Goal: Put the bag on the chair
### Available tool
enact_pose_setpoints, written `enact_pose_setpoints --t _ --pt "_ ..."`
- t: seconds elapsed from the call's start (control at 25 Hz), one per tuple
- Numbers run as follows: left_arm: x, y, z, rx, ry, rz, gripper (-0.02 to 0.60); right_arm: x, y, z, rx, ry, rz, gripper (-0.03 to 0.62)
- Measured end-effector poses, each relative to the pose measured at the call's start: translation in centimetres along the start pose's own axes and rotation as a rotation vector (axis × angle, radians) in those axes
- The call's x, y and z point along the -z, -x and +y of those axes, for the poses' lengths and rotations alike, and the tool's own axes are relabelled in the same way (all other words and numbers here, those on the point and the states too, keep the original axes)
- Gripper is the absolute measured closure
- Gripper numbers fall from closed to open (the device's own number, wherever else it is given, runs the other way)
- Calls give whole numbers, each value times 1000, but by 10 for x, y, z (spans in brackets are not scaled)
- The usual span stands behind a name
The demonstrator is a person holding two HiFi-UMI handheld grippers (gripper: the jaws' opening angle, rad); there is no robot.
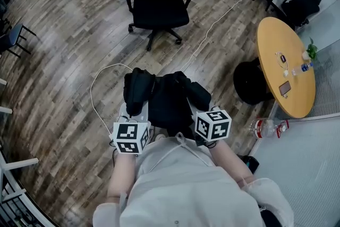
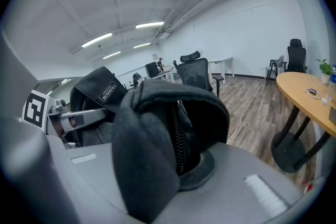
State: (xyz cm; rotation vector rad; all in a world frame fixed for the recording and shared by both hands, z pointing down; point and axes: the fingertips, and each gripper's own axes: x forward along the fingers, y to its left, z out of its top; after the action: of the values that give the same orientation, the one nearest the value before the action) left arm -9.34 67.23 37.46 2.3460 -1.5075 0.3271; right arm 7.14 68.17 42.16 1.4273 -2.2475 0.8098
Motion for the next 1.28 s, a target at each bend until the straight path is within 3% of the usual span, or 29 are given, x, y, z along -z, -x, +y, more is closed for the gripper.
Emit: enact_pose_setpoints --t 0.32,0.92,1.28 --pt "-15 -68 14 -31 1 40 558 -33 -55 -41 -39 -15 35 566" --pt "-110 -274 32 -96 18 19 558 -186 -178 -175 -104 20 30 566" --pt "-139 -359 33 -92 30 23 558 -238 -222 -234 -109 32 34 566"
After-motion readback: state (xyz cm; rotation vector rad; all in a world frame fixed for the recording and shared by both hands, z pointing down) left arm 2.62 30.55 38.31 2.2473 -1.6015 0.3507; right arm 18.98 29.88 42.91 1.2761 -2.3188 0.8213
